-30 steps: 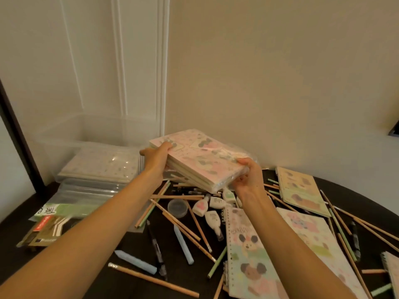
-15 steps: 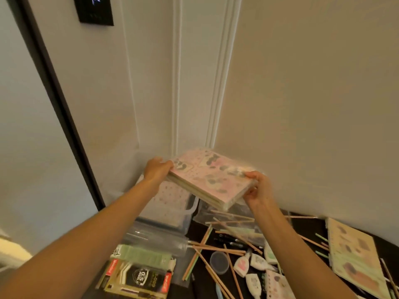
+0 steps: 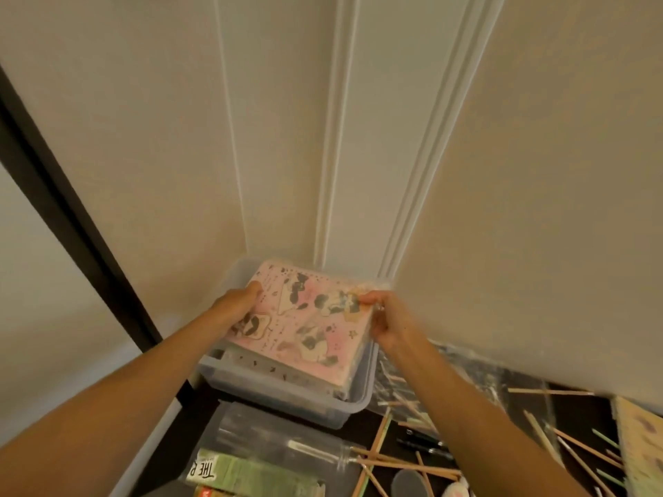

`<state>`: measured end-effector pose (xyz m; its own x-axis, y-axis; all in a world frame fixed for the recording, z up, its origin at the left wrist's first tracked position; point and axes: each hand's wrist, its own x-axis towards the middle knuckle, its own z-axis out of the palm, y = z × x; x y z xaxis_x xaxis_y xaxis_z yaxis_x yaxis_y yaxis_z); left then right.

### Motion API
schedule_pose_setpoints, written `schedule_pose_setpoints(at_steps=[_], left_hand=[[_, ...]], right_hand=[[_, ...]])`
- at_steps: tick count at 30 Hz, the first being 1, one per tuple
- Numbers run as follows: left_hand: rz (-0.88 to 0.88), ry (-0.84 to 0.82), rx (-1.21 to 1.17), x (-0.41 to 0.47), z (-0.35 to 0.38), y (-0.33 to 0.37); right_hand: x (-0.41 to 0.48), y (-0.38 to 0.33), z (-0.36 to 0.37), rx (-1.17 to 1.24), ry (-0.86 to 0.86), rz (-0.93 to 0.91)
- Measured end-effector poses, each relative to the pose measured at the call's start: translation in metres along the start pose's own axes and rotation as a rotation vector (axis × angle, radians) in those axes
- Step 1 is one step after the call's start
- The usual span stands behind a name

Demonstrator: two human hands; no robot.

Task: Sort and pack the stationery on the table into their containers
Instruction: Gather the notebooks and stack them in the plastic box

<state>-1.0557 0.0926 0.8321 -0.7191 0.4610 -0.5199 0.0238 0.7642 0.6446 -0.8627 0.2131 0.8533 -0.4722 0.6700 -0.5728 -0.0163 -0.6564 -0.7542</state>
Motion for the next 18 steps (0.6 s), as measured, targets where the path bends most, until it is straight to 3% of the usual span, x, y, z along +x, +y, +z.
schedule_pose_setpoints(at_steps=[11,18], left_hand=[[-0.068,-0.128,-0.169,0.030,0.010,-0.036],[-0.091,-0.186,-0.046,0.044,0.021,-0.043]], right_hand=[[0.035,0.016,0.025,-0.155,0.058,0.108],[0.076,0.058,0.017,-0.209,0.294,0.151]])
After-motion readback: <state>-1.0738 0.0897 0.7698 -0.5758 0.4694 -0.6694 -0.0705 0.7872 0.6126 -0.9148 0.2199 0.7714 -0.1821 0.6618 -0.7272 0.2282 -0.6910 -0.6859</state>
